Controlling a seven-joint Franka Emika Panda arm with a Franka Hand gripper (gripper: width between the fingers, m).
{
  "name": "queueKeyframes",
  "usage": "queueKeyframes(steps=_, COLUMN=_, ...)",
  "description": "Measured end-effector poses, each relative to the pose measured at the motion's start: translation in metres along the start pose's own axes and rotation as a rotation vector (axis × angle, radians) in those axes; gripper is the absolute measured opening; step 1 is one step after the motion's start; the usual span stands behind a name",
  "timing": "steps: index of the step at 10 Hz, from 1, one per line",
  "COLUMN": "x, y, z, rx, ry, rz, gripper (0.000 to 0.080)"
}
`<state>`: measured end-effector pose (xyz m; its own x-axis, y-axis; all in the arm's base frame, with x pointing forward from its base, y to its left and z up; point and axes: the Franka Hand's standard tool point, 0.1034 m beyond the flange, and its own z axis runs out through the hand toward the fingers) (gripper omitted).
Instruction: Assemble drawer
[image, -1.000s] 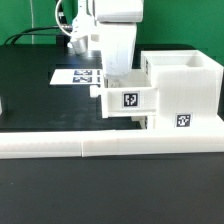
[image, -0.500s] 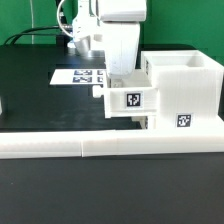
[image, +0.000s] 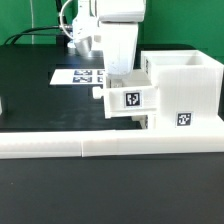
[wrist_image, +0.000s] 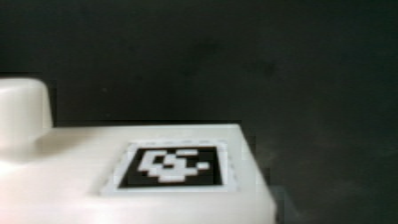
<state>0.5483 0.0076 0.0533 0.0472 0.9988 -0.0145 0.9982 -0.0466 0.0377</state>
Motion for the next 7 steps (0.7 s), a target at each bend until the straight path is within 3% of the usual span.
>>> queueKeyframes(steps=1, x=-0.0005, y=-0.0003, z=0.0001, rx=0.003, ry=-0.001, rz=-0.001, gripper=0.0042)
queueKeyframes(steps=2, x=-0.0018, y=-0.0013, z=-0.0003, rx=0.021, ry=-0.006, rz=-0.001, gripper=0.0204)
queueKeyframes(steps=3, x=-0.0029, y=-0.0004, z=-0.0010, rx=0.022, ry=-0.007, rz=0.000, gripper=0.0344)
queueKeyframes(steps=4, x=-0.0031, y=-0.0004, z=-0.0011, rx=0.022, ry=-0.007, rz=0.002, gripper=0.0344)
queueKeyframes(steps=5, x=-0.0030, y=0.0000, z=-0.0017, rx=0.021, ry=-0.007, rz=0.003, gripper=0.0525)
queueKeyframes(steps=6, x=-0.0030, y=0.0010, z=-0.0037, rx=0.018, ry=-0.007, rz=0.003, gripper=0.0615)
queueKeyframes(steps=7, x=-0.0037, y=0.0013, z=-0.0076, rx=0.020, ry=-0.010, rz=0.003, gripper=0.0615)
